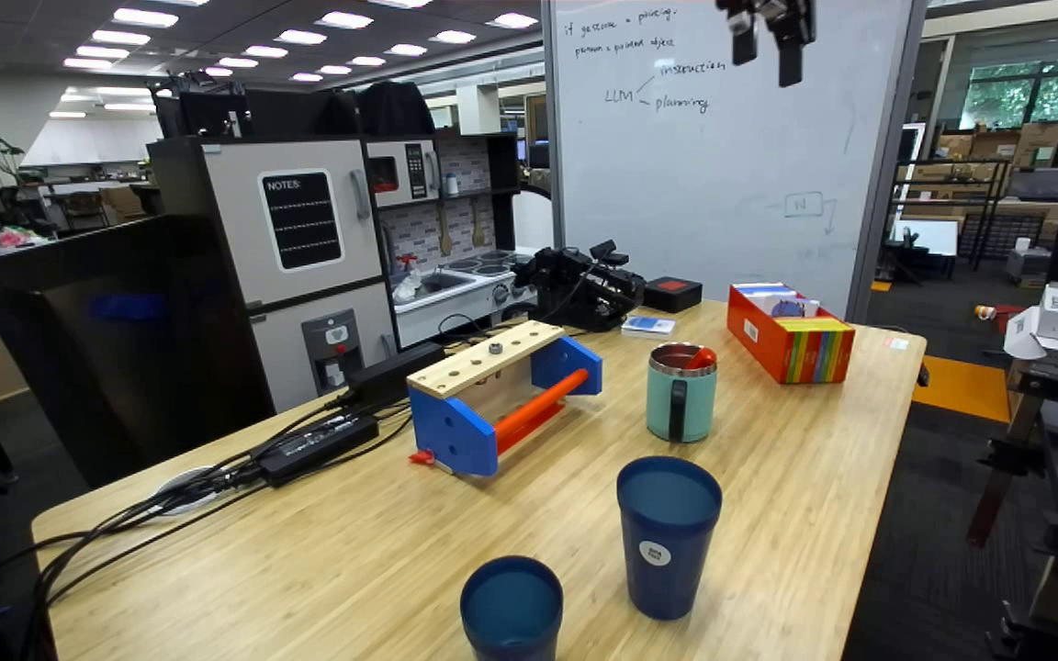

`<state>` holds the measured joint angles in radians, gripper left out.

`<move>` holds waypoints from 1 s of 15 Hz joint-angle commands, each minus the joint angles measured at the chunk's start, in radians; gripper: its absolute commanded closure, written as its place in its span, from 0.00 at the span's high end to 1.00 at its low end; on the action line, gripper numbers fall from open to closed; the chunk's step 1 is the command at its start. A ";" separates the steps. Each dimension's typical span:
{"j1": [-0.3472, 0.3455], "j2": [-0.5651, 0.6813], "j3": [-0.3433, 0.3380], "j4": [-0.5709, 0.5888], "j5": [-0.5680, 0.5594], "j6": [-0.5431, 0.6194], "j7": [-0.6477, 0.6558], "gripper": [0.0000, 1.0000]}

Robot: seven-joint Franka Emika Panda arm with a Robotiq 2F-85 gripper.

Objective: Remove the orange object from the blue cup and out it on the table

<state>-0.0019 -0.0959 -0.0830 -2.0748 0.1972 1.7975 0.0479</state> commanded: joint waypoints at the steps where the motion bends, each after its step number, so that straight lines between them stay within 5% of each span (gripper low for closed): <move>1: -0.007 0.200 0.022 0.141 0.065 -0.016 -0.005 1.00; 8: -0.017 0.453 0.062 0.306 0.144 -0.051 0.031 1.00; 15: -0.012 0.463 0.074 0.277 0.117 -0.068 -0.041 1.00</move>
<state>-0.0029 0.3665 -0.0206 -1.7989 0.3183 1.7299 0.0042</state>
